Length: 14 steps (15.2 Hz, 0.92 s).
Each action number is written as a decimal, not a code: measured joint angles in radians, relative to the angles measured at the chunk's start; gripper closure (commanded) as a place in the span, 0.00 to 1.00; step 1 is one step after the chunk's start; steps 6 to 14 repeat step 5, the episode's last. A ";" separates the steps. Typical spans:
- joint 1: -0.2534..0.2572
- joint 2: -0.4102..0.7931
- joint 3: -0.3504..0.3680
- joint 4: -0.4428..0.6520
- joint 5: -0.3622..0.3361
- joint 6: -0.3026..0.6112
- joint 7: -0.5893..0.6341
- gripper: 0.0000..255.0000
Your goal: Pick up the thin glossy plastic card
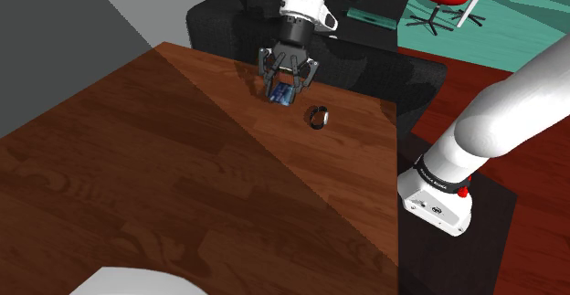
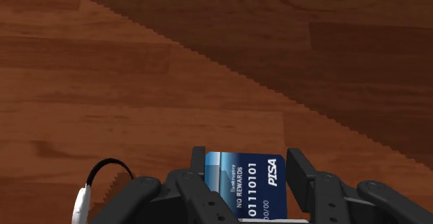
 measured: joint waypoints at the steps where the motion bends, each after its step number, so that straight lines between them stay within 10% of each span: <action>1: 0.000 -0.003 -0.001 0.010 -0.002 -0.011 0.007 1.00; 14: -0.003 -0.020 -0.010 0.040 -0.010 -0.054 0.027 1.00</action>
